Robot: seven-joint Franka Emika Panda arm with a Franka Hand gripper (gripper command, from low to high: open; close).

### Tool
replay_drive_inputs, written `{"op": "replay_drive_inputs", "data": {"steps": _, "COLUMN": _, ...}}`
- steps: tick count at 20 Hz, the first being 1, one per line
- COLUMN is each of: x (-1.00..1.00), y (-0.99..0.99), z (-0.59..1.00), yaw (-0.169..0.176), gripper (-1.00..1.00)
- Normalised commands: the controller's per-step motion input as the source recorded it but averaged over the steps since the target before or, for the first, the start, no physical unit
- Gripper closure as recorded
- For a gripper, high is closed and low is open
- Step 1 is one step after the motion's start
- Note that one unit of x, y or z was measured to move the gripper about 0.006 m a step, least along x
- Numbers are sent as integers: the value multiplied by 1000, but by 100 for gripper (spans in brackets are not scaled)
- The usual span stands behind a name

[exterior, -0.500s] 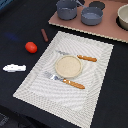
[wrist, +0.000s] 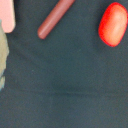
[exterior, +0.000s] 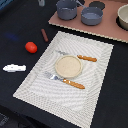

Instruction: Place the fish, sausage, and tomato into the frying pan.

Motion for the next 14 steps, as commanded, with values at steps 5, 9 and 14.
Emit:
{"op": "replay_drive_inputs", "data": {"steps": 5, "x": -7, "y": -1000, "z": -496, "yaw": 22, "gripper": -100}}
{"op": "replay_drive_inputs", "data": {"steps": 9, "x": -104, "y": -1000, "z": -454, "yaw": 21, "gripper": -100}}
{"op": "replay_drive_inputs", "data": {"steps": 14, "x": -232, "y": -898, "z": -431, "yaw": 36, "gripper": -100}}
